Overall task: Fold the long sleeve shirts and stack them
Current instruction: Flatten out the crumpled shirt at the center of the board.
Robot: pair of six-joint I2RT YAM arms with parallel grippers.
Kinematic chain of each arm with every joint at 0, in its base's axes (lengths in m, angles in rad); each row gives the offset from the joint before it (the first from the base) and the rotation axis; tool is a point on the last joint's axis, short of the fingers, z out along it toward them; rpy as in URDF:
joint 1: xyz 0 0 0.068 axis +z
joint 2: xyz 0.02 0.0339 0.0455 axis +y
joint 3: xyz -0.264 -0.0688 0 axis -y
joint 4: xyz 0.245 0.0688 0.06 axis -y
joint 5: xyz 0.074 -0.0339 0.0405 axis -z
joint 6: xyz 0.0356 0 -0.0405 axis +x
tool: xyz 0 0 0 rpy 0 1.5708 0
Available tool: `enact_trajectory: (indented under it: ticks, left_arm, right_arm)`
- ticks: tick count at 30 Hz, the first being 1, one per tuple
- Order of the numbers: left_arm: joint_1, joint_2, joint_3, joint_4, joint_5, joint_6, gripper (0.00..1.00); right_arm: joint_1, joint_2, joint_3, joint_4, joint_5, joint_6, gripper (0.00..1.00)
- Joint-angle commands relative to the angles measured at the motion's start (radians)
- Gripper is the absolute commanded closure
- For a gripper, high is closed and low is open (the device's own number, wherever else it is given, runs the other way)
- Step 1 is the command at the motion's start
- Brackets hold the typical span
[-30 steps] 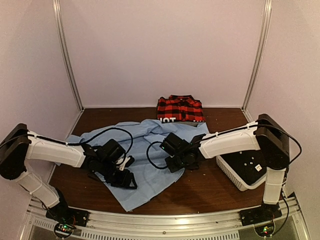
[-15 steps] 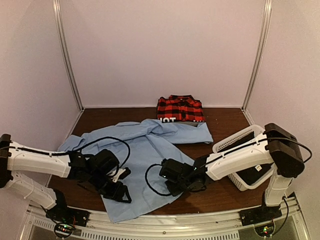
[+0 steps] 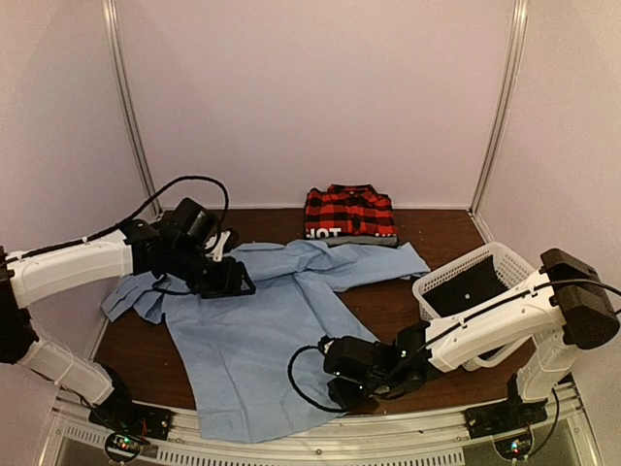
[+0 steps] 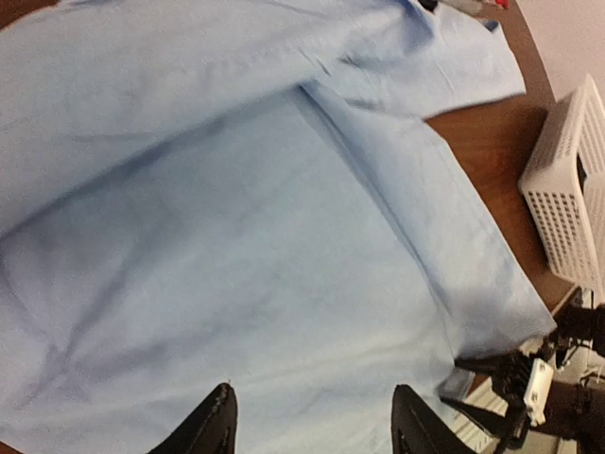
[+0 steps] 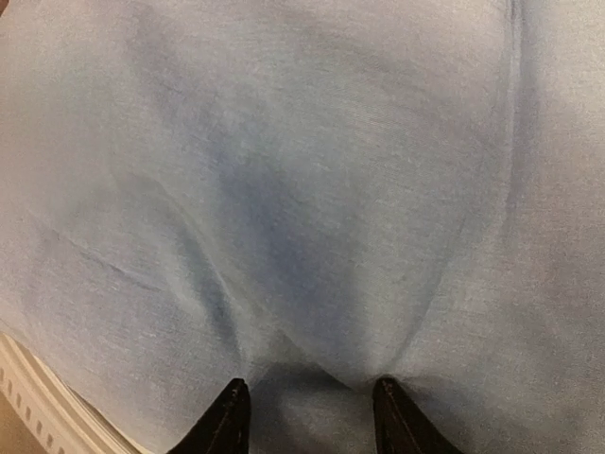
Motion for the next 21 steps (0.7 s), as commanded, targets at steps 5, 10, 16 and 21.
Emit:
enact_trajectory:
  ticks: [5, 10, 16, 21]
  left_arm:
    - [0.218, 0.36, 0.279, 0.179, -0.07, 0.193, 0.44]
    - [0.253, 0.601, 0.455, 0.282, 0.013, 0.22, 0.45]
    - [0.257, 0.781, 0.587, 0.346, 0.099, 0.209, 0.46]
    - [0.281, 0.896, 0.635, 0.379, 0.165, 0.168, 0.45]
  right_arm:
    - [0.023, -0.038, -0.034, -0.05, -0.055, 0.041, 0.54]
    - [0.023, -0.039, -0.002, -0.058, -0.033, 0.039, 0.54]
    - [0.021, -0.039, 0.009, -0.036, -0.013, 0.055, 0.53]
    - [0.021, -0.031, 0.035, -0.037, -0.011, 0.055, 0.53]
